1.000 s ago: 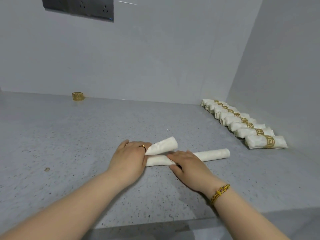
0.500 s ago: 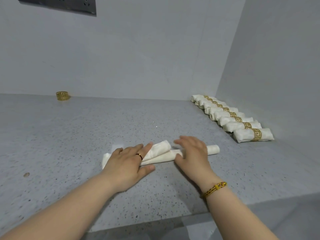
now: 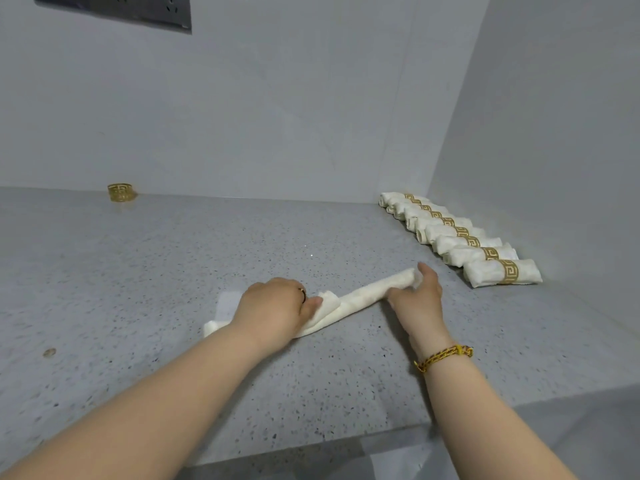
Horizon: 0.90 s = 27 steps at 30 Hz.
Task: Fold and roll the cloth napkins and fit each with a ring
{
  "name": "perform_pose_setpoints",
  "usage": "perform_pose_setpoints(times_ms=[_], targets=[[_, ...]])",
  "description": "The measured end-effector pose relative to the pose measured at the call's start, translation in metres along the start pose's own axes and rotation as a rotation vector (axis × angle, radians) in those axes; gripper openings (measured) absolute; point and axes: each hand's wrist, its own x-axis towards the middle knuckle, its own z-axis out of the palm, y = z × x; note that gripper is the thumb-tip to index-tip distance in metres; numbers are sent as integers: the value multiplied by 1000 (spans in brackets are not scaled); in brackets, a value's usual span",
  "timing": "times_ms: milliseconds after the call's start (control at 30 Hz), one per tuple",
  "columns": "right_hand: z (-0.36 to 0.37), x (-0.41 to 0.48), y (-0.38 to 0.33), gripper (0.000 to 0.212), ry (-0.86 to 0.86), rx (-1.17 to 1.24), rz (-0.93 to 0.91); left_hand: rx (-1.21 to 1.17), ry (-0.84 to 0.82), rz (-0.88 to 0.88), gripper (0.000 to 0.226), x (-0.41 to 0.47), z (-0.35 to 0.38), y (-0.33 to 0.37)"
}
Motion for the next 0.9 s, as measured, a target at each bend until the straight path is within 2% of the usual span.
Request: perform_pose_setpoints(times_ms=[100, 167, 233, 300, 367, 467, 533, 633, 700, 900], targets=[[5, 5, -8, 64, 20, 529, 224, -76, 44, -23, 26, 1, 7, 6], [10, 9, -9, 55, -39, 898, 323, -163, 32, -10, 33, 0, 9, 5], [16, 10, -8, 36, -124, 1023, 357, -189, 28, 39, 38, 1, 11, 4], [22, 7, -9, 16, -240, 964, 340, -218, 1, 42, 38, 4, 11, 1], [29, 0, -14, 21, -319, 868, 238, -239, -36, 29, 37, 7, 11, -1], [41, -11, -16, 31, -376, 671, -20, -291, -47, 9, 36, 12, 13, -2], [48, -16, -12, 29, -407, 434, -196, -366, -5, -5, 39, 13, 15, -2], [52, -20, -7, 30, -401, 22, -456, -565, 85, -55, 61, 11, 10, -6], [52, -21, -5, 37, -409, -103, -545, -617, 109, -58, 73, 6, 1, -13], [56, -23, -1, 52, -483, -358, -745, -602, 74, -108, 89, -31, -10, -61]])
